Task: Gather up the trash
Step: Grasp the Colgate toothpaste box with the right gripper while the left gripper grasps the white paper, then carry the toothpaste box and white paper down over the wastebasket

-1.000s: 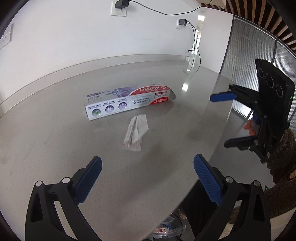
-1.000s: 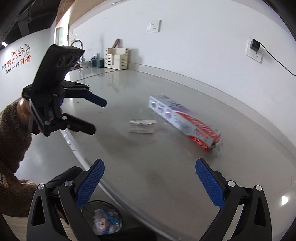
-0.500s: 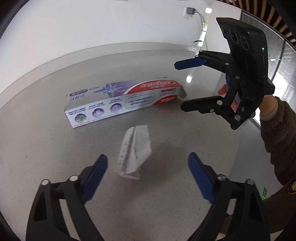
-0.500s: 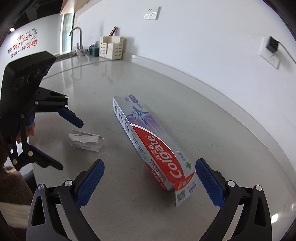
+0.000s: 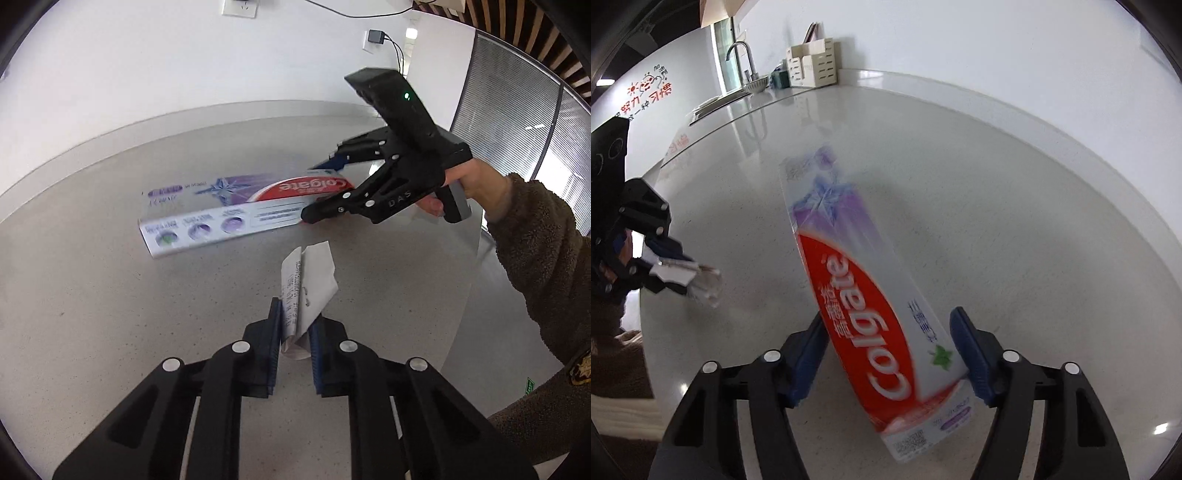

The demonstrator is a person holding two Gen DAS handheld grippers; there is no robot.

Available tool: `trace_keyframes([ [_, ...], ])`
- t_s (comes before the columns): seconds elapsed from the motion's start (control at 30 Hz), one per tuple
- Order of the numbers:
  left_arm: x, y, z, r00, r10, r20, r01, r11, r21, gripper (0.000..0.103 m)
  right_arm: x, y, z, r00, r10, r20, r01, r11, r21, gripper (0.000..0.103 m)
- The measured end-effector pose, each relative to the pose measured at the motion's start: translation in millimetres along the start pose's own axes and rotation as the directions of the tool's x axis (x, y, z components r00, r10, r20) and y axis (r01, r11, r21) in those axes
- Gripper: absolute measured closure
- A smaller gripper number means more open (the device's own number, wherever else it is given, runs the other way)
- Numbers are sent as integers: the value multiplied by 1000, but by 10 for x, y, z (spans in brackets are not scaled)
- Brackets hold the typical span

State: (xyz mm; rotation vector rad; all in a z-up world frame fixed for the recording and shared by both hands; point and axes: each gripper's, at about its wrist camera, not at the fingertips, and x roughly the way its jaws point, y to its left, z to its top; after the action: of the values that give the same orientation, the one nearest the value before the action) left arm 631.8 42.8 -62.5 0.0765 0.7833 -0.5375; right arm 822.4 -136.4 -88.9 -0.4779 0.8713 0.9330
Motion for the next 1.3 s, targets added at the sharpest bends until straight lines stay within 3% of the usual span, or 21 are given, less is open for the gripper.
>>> trace_keyframes([
  [0.07,-117,15,-30,1000,-1,9,1,1000,-2,88,-46,54,-32,1000,6,14,-6,1000,-18,53],
  [0.13,-215,12,-67,1000,3,23,-3,1000,-5,88,-77,92,-45,1000,22,22,-22,1000,-1,53],
  [0.5,-762,230,-271,995,16,95,-11,998,-55,88,-477,440,-289,991,-63,122,56,997,55,54],
  [0.93,-1309,221,-634,991,28,134,-22,998,-51,88,-1128,1185,-732,972,-91,214,76,994,76,54],
  [1.3,-1323,74,-1261,997,6,75,3,993,-118,88,-1331,2006,-1257,971,-62,231,39,994,104,54],
])
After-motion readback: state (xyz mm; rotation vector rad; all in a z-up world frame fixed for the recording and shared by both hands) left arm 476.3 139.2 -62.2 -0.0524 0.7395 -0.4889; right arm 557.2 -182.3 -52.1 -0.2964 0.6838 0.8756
